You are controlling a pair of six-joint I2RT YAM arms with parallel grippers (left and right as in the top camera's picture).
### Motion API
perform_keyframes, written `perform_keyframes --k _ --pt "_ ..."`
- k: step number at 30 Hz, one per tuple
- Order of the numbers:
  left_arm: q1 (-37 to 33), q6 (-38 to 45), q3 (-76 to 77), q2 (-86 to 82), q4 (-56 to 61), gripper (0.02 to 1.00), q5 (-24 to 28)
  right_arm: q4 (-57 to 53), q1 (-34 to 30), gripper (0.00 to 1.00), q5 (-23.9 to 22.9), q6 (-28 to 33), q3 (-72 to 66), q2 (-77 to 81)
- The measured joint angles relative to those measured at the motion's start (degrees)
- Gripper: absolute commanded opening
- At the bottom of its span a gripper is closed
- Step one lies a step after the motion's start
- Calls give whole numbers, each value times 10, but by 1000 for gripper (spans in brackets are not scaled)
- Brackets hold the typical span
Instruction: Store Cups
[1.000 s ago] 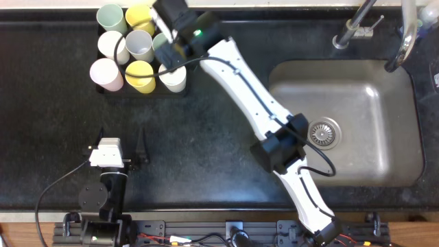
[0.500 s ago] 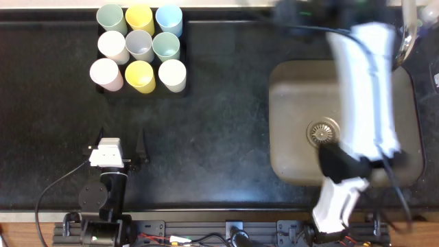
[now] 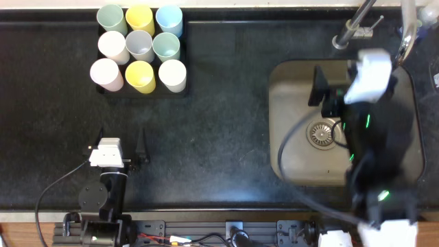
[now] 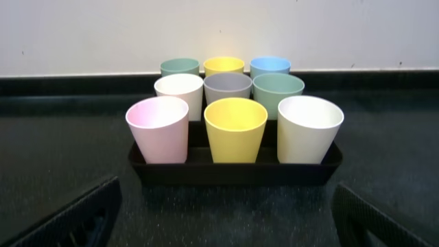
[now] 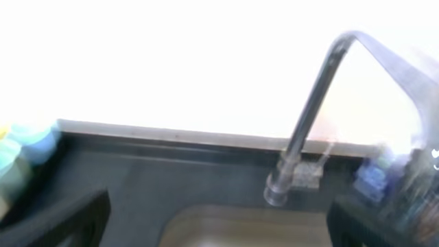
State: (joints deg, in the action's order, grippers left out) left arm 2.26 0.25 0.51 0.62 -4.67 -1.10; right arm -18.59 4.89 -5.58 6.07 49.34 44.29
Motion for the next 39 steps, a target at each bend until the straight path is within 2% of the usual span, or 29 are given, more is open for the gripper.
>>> perform_keyframes --k 3,12,21,30,39 --pt "0 0 0 0 0 998 0 113 0 998 -17 15 -136 -92" --pt "0 0 0 0 0 998 0 121 0 998 -31 30 -347 -252" --pt "0 0 0 0 0 998 0 124 -4 998 -35 31 -408 -274" --pt "0 0 0 0 0 998 0 128 -8 998 -37 32 -482 -378" --pt "0 0 0 0 0 998 0 134 -8 998 -36 32 -483 -435"
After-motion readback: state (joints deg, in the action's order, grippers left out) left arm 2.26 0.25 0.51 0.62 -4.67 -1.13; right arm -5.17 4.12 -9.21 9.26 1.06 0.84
